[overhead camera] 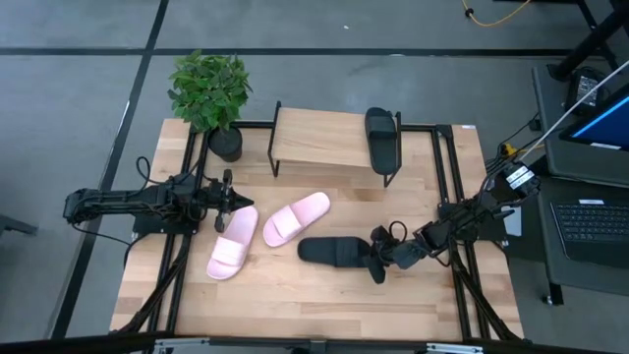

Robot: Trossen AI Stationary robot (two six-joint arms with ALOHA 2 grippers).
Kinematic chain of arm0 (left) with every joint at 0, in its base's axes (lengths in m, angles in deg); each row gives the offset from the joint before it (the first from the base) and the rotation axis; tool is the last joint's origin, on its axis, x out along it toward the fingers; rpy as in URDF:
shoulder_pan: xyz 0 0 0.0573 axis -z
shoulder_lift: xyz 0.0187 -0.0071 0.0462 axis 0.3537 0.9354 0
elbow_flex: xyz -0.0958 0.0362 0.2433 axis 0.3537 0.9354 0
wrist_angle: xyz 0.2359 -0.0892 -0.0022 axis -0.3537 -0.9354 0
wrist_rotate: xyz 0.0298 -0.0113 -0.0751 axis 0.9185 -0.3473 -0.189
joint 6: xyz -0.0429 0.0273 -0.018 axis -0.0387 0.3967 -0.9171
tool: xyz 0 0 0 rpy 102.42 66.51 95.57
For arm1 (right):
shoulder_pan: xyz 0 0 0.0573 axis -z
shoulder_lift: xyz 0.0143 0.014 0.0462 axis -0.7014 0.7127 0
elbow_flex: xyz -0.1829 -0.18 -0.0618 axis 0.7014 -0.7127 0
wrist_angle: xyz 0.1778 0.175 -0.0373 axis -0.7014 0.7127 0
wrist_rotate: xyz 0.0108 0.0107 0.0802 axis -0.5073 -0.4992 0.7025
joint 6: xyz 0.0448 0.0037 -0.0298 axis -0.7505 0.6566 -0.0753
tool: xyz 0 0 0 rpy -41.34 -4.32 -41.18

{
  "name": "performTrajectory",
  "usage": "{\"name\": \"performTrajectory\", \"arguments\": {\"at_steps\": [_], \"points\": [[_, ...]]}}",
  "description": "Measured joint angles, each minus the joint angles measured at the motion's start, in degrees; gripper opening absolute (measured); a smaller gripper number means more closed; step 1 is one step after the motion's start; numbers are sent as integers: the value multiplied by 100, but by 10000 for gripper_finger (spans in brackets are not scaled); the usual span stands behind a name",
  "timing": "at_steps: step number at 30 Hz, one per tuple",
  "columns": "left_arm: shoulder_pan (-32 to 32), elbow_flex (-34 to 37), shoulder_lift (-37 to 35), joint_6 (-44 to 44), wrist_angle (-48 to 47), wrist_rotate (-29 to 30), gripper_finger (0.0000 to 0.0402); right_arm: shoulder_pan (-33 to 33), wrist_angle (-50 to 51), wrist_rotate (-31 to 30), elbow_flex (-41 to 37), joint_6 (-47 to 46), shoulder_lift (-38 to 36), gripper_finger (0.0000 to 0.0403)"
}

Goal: Pick and place slides into the shelf
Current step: Put the black slide on the shelf

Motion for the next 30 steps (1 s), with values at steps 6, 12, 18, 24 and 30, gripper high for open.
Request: {"name": "performTrajectory", "arguments": {"at_steps": [6, 12, 18, 24, 30], "points": [[0, 0, 0, -4, 0, 0, 0, 134, 4, 321, 0, 452, -6, 7], [0, 0, 1, -9, 0, 0, 0, 169, -131, 804, 0, 894, -77, 6], [0, -1, 2, -20, 0, 0, 0, 169, 114, 899, -9, 1260, -651, 6], [0, 0, 1, -22, 0, 0, 0, 197, 1109, 1205, -9, 1501, -1351, 6], [0, 1, 2, -48, 0, 2, 0, 379, 2643, 1765, -9, 1413, -2024, 6]]}}
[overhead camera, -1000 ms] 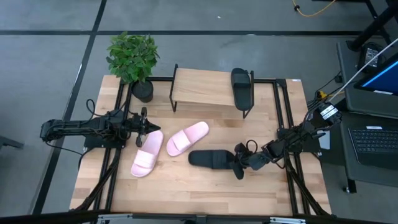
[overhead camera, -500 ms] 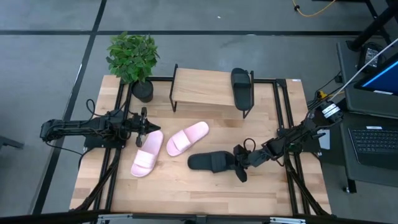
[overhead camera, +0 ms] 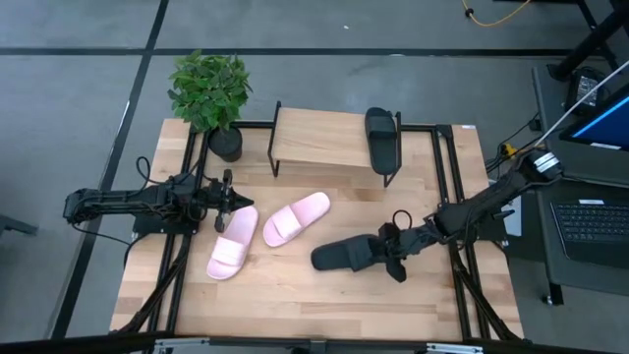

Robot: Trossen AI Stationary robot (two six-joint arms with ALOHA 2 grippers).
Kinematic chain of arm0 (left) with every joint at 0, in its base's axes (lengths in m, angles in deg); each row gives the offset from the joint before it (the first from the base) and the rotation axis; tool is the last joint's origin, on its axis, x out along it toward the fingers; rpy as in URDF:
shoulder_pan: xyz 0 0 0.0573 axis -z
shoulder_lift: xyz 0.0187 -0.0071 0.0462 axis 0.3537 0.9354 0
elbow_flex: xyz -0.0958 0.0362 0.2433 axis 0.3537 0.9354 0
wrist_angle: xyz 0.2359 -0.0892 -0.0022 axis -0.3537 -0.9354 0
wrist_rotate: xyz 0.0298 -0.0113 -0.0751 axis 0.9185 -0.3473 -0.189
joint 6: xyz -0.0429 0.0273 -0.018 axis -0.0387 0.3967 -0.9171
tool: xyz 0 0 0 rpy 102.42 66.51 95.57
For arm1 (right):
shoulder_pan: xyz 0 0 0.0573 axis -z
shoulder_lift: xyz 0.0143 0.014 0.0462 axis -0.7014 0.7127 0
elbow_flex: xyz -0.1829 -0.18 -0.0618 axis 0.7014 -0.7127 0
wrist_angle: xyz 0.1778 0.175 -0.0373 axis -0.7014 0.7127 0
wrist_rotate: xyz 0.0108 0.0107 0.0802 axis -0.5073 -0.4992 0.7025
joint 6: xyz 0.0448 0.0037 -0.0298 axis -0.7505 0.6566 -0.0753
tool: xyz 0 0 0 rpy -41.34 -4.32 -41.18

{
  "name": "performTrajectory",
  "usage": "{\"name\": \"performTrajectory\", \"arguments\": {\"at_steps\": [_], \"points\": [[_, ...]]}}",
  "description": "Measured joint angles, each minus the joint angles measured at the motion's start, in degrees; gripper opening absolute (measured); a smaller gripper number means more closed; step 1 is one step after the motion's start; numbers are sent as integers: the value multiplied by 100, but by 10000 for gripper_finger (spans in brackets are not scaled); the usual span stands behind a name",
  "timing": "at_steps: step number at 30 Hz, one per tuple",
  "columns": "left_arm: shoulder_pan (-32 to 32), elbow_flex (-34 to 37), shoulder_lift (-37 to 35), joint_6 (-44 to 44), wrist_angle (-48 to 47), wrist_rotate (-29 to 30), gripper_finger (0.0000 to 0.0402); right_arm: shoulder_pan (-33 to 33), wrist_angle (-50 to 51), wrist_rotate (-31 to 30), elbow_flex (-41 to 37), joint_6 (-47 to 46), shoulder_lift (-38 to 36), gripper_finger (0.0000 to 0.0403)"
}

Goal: Pick and place slides into the shelf
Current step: Put the black slide on the shelf

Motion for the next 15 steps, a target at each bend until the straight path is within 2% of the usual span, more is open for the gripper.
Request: {"name": "performTrajectory", "arguments": {"at_steps": [7, 15], "points": [[0, -1, 0, -7, 0, -2, 0, 330, 598, 242, 0, 559, -597, 6], [0, -1, -1, -14, -1, -2, 0, 828, 998, 179, 0, 864, -597, 7]]}}
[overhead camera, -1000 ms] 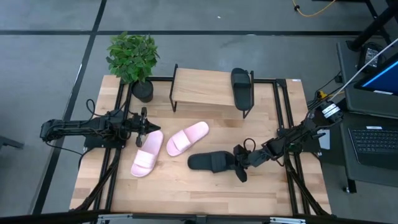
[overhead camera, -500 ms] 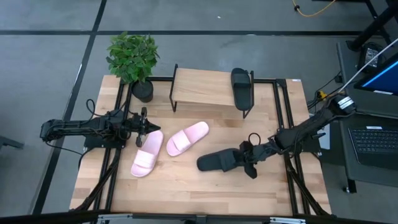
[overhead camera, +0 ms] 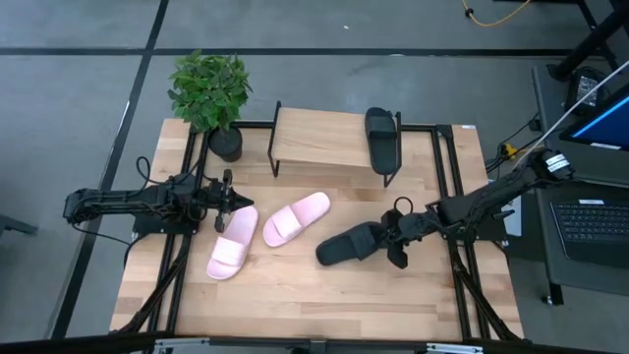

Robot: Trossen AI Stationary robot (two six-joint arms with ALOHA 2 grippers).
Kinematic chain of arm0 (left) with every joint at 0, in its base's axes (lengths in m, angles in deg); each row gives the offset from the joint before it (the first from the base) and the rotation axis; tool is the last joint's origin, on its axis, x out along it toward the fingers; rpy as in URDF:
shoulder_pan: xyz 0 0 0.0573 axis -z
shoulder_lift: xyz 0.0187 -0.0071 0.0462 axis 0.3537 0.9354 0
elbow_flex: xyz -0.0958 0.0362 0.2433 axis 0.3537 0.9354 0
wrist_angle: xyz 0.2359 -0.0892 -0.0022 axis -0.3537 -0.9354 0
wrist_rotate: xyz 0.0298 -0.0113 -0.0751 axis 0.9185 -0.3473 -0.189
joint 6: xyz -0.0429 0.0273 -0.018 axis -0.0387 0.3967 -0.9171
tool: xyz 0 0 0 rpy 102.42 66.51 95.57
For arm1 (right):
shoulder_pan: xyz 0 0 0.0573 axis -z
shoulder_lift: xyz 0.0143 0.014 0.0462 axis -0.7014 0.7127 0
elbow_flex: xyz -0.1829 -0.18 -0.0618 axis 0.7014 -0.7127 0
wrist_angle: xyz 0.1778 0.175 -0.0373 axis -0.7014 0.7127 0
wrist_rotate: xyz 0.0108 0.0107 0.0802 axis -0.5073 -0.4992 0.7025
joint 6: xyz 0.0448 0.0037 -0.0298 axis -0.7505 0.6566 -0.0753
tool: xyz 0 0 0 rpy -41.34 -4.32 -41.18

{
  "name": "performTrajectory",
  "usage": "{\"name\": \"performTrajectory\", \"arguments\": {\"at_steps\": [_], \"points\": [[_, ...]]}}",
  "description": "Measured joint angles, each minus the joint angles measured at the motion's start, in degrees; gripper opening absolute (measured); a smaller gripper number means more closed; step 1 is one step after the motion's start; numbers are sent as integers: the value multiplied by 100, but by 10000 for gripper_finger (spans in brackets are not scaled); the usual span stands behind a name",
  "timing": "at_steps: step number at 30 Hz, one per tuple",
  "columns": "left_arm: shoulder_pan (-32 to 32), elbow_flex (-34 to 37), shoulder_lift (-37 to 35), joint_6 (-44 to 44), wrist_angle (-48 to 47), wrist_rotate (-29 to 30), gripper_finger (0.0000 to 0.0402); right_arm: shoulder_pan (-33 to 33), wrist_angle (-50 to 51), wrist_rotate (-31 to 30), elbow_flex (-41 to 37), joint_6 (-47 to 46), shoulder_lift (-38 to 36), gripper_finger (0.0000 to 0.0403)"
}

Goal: Pick and place slides into the shelf
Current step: Put the black slide on the shelf

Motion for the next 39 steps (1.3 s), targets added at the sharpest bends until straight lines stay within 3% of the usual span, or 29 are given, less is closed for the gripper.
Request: {"name": "performTrajectory", "arguments": {"at_steps": [12, 34, 39], "points": [[0, -1, 0, -1, 1, 2, 0, 525, -32, -214, 0, 993, -2, 10], [0, 0, 1, 32, 3, 1, 0, 535, -814, 250, 1, 1333, -232, 5], [0, -1, 1, 358, 465, 48, 0, 597, -855, 247, 2, 1322, -467, 4]]}}
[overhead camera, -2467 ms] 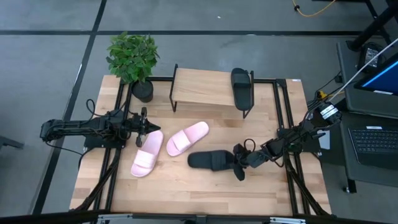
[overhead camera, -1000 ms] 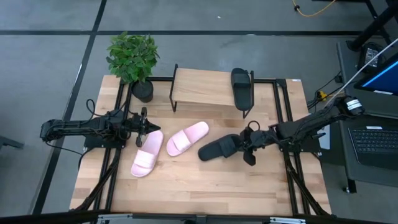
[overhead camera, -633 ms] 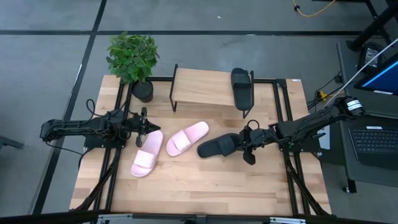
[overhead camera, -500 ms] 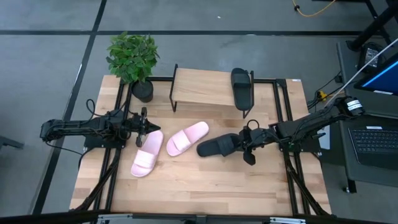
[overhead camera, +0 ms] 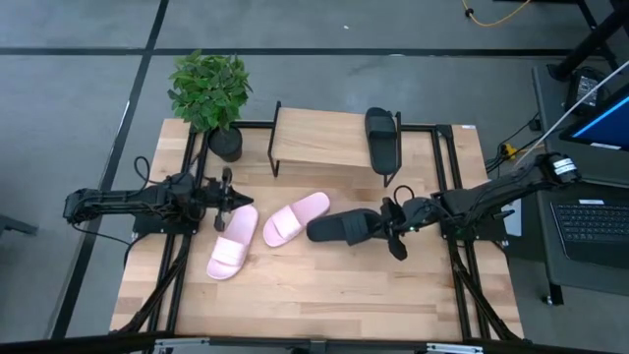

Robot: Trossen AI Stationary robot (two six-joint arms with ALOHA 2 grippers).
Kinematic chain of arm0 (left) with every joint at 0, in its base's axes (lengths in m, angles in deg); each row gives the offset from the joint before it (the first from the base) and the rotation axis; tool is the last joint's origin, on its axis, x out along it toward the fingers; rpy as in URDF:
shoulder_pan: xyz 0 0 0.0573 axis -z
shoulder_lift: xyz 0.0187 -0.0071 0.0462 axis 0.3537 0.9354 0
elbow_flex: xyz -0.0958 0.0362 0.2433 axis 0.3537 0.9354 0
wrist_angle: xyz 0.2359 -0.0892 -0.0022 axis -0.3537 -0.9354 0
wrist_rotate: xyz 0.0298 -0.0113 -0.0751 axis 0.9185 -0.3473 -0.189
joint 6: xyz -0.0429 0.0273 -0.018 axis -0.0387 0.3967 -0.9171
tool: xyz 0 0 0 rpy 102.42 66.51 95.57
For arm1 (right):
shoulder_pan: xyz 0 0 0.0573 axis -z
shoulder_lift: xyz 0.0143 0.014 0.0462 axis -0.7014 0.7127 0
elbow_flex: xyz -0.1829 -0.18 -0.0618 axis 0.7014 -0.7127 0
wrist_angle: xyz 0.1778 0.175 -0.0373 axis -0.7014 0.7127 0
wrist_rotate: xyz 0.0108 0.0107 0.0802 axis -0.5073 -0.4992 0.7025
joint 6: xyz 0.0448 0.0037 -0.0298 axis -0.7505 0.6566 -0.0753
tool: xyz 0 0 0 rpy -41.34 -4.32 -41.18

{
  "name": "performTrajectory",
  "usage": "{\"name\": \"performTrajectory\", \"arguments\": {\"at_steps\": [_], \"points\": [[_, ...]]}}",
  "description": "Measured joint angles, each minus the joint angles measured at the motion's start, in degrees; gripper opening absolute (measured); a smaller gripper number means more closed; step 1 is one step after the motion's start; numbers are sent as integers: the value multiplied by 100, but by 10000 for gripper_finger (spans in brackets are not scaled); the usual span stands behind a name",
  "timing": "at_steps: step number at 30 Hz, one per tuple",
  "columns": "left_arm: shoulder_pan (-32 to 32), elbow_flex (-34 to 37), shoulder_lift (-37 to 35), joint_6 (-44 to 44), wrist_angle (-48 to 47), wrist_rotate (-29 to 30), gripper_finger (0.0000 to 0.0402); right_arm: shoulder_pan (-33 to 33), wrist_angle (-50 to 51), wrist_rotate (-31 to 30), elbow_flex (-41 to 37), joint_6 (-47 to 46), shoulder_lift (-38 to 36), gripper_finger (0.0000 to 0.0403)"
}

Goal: Pick and place slides into the shelf
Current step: Put the black slide on the shelf

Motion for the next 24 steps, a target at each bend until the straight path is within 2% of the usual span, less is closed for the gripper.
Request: {"name": "performTrajectory", "arguments": {"at_steps": [7, 10, 13, 18, 24], "points": [[4, 0, -2, 759, 735, -711, 0, 261, 6, 12, 0, -161, -51, 4], [3, -2, 86, 844, 891, -297, 0, 404, -14, 201, 0, -256, -51, 4], [44, -36, 375, 1336, 863, 294, 0, 564, -47, 427, 0, -444, -51, 4], [289, -531, 1308, 1890, 1127, 614, 0, 799, -124, 957, 0, -675, -50, 4], [520, -1524, 3011, 2588, 1094, 616, 0, 988, -438, 1369, 4, -610, -49, 4]]}}
